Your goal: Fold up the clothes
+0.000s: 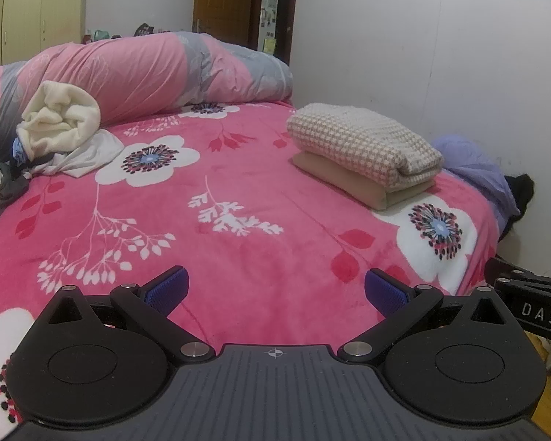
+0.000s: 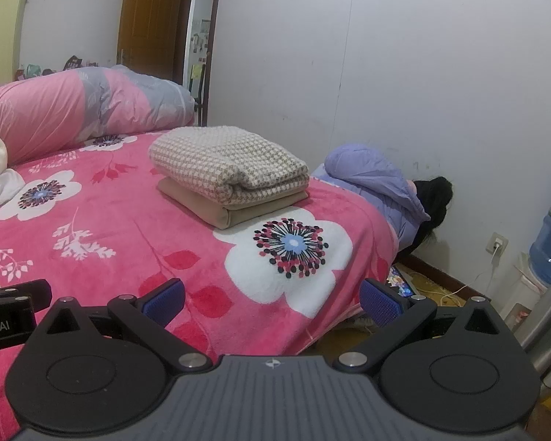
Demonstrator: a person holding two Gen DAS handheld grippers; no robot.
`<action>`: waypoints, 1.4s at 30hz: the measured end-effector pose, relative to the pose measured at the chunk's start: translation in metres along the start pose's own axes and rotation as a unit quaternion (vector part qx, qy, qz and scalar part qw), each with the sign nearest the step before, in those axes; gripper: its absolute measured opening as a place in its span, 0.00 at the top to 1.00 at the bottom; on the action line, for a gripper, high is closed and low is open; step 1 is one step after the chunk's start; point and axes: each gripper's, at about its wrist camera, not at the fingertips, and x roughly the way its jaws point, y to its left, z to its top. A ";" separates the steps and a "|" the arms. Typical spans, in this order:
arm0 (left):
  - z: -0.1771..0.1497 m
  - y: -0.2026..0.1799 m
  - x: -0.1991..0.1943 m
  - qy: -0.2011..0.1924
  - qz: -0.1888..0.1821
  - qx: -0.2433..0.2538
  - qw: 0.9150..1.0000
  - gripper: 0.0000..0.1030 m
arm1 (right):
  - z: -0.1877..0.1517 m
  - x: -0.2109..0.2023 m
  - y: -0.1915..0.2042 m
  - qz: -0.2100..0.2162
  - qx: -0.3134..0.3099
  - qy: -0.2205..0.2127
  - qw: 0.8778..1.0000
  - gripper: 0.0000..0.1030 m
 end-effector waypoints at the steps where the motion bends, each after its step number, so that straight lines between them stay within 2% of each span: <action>1: 0.000 0.000 0.000 0.000 0.000 0.000 1.000 0.00 | 0.000 0.000 0.000 0.000 0.000 0.000 1.000 0.00; 42: -0.001 0.000 0.000 0.003 0.001 0.001 1.000 0.00 | -0.001 0.002 0.004 0.001 -0.003 0.004 1.000 0.00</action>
